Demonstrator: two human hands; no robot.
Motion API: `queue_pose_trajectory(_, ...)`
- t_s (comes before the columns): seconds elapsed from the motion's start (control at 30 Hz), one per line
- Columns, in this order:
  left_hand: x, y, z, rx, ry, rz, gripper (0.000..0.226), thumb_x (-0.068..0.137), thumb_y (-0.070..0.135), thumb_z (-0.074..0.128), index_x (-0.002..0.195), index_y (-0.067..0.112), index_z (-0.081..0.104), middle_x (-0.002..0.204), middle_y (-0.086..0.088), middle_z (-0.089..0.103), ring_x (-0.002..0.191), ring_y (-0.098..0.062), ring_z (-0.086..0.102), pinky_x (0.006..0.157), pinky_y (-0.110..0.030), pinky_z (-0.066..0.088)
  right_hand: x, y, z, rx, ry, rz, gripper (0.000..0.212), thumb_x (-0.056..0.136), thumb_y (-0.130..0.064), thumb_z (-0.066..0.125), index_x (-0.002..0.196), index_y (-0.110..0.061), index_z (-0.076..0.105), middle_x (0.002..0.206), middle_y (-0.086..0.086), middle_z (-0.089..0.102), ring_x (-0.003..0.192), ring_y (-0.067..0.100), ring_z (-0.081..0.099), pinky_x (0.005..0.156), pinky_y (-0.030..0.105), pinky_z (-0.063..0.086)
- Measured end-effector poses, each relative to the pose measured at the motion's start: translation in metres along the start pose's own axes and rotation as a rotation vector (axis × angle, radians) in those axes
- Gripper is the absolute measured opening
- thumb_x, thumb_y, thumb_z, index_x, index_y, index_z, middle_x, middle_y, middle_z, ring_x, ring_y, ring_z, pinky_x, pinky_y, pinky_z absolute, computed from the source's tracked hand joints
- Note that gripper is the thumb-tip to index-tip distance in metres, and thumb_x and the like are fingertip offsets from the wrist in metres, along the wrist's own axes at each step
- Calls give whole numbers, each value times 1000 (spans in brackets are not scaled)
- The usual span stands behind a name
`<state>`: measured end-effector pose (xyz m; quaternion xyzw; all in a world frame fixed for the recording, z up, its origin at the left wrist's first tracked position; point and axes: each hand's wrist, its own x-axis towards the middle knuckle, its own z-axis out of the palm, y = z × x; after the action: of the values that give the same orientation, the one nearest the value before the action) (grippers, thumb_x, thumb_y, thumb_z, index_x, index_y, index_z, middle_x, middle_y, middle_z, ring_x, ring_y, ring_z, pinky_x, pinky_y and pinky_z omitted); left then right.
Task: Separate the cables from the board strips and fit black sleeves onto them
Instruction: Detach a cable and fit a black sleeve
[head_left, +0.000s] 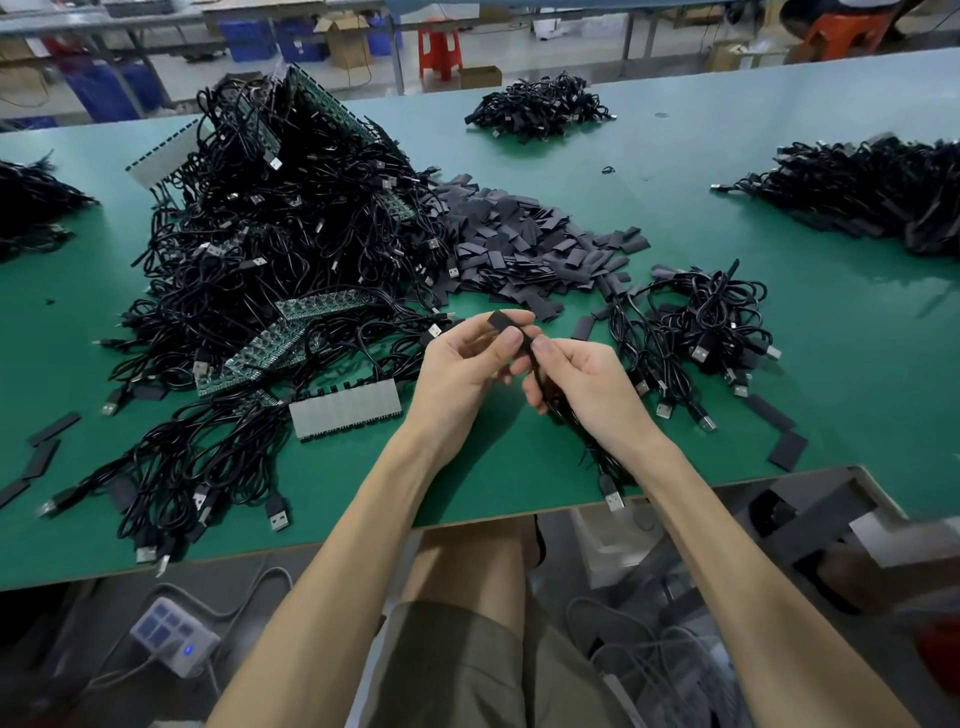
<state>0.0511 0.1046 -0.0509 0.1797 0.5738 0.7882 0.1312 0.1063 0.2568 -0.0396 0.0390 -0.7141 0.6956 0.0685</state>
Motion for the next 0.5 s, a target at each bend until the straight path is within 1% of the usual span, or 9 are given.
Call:
queue_pose_trajectory(0.1, 1, 0, -1, -45, 35, -17, 35, 84, 30, 77, 111, 8, 75, 104, -10, 73, 77, -17, 61, 84, -55, 37, 0, -1, 0, 33, -41, -6, 28, 107, -11, 51, 92, -6, 75, 64, 2, 65, 58, 11, 57, 59, 20, 49)
queue_pose_trajectory(0.13, 1, 0, -1, -54, 38, -28, 35, 85, 30, 76, 112, 7, 74, 105, -10, 73, 76, -16, 62, 84, -53, 39, 0, -1, 0, 40, -50, -4, 27, 106, -7, 52, 93, -6, 75, 64, 2, 65, 59, 11, 57, 59, 20, 49)
queue_pose_trajectory(0.23, -1, 1, 0, -61, 38, -58, 29, 92, 32, 69, 108, 10, 76, 103, -7, 75, 72, -10, 63, 79, -36, 47, 0, 0, 0, 13, -64, -10, 26, 105, -2, 52, 92, -6, 74, 62, -2, 65, 58, 10, 56, 57, 20, 48)
queue_pose_trajectory(0.27, -1, 1, 0, -65, 39, -63, 27, 94, 31, 67, 107, 11, 77, 102, -7, 75, 71, -10, 63, 81, -37, 47, 0, 0, 0, 4, -68, -12, 27, 105, -2, 52, 91, -6, 74, 61, -2, 64, 57, 10, 56, 57, 20, 48)
queue_pose_trajectory(0.3, -1, 1, 0, -68, 42, -64, 26, 94, 32, 66, 105, 12, 78, 102, -7, 75, 72, -10, 63, 85, -41, 46, 0, 0, 0, 0, -73, -14, 28, 105, -2, 52, 89, -7, 74, 61, -2, 64, 57, 10, 56, 57, 20, 48)
queue_pose_trajectory(0.37, -1, 2, 0, -67, 46, -59, 25, 90, 33, 68, 101, 15, 80, 102, -8, 75, 74, -12, 64, 88, -45, 41, 1, -1, 0, -2, -80, -14, 32, 105, -2, 51, 85, -10, 74, 59, -2, 62, 56, 9, 54, 56, 20, 47)
queue_pose_trajectory(0.5, -2, 4, 1, -48, 44, -55, 23, 85, 36, 71, 96, 19, 81, 101, -7, 76, 76, -14, 62, 80, -37, 43, 1, -1, -2, -14, -98, -9, 33, 105, -3, 51, 82, -12, 72, 57, -3, 61, 54, 11, 52, 57, 20, 46)
